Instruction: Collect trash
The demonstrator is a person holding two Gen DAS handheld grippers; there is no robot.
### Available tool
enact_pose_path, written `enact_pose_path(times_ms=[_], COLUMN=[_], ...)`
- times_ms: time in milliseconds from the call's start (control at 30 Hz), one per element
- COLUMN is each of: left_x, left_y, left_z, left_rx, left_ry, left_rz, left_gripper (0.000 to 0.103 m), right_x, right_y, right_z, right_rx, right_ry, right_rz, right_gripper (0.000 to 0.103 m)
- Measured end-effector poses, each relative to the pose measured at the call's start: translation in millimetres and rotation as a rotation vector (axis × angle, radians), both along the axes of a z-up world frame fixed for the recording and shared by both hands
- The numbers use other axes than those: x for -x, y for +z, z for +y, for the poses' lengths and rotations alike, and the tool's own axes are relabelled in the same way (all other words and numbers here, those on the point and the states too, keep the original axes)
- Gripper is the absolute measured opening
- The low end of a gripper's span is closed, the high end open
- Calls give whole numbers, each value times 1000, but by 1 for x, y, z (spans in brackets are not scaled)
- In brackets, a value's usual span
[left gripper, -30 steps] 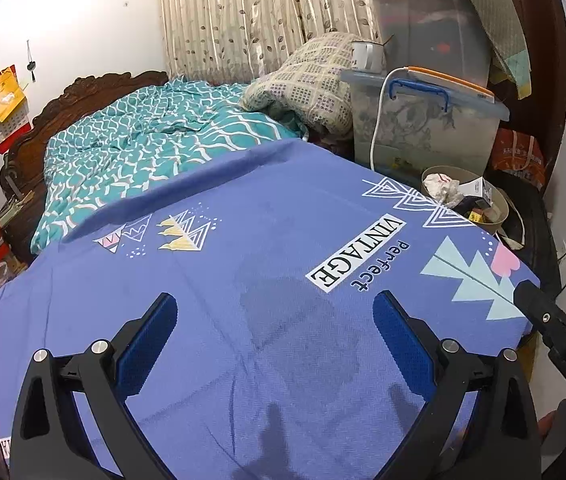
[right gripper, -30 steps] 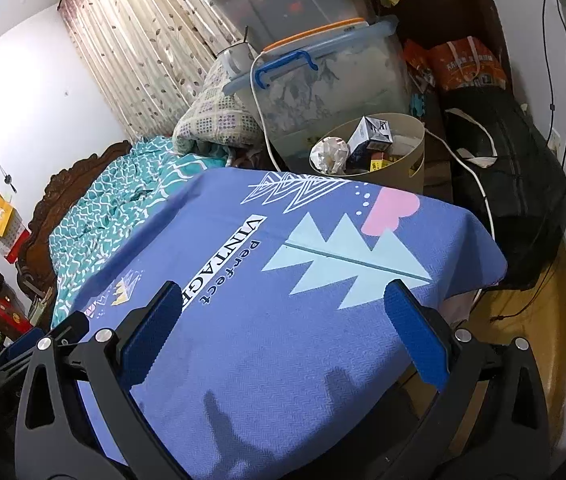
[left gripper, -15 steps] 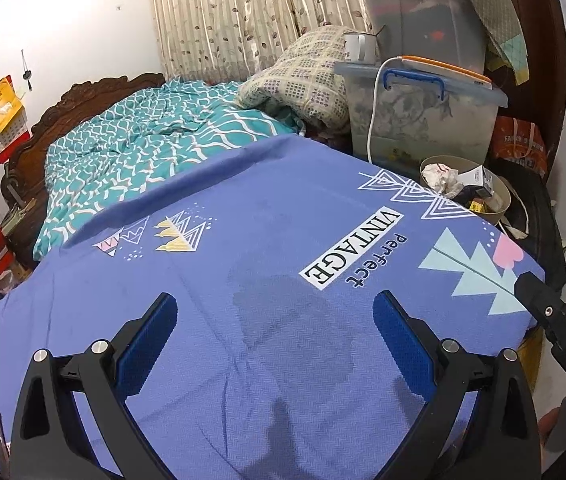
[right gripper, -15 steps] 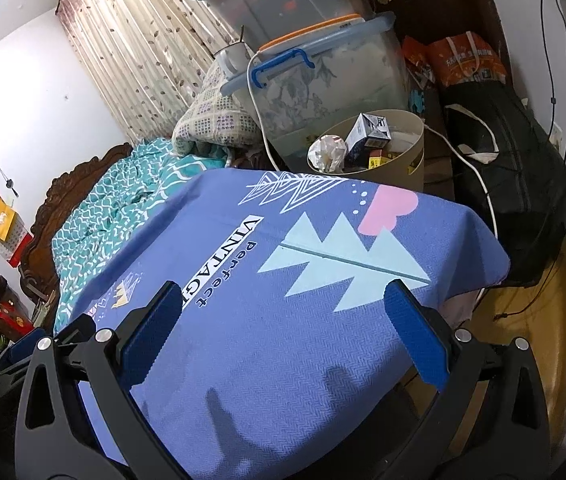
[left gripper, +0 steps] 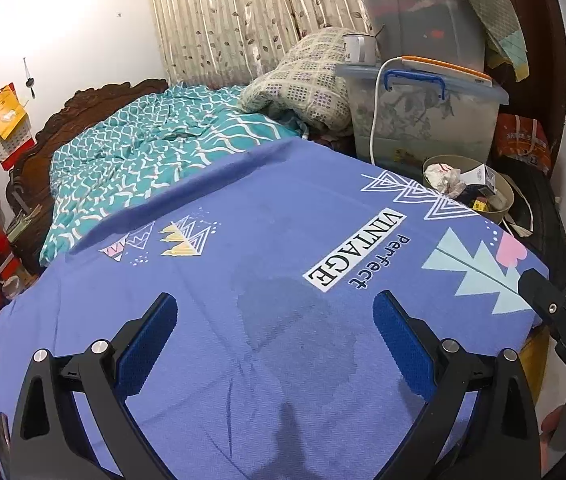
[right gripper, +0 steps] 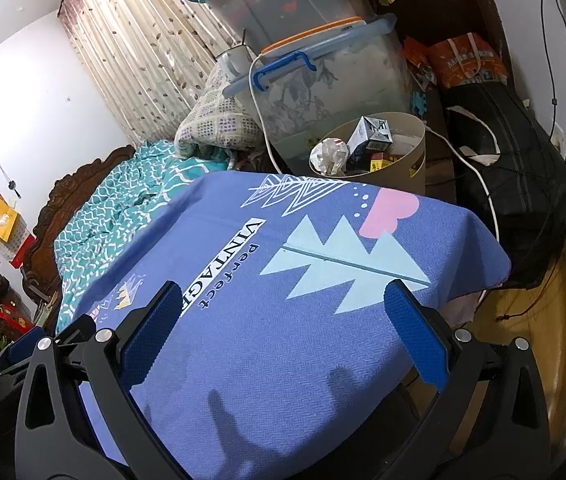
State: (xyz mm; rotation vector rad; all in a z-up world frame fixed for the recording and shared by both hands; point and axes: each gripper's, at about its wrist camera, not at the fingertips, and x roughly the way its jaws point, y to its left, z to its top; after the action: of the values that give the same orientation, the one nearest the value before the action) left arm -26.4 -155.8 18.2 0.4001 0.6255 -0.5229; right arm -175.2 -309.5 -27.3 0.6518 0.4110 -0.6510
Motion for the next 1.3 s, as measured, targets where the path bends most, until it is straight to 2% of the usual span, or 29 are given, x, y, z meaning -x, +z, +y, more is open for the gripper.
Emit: enact_pose_path(times_ms=[500,1300], left_x=[2,-1], left_y=[6,3], left_z=[6,5], left_rx=[6,3], left_ry=[10,9], left_rz=[-31,12], left_gripper=[95,94], right_x=[0,-2], right_y=[2,7], right_z=[5,6], right_rx=[7,16], right_ry=[9,16], right_rz=[-2,-6], right_gripper=[100,100])
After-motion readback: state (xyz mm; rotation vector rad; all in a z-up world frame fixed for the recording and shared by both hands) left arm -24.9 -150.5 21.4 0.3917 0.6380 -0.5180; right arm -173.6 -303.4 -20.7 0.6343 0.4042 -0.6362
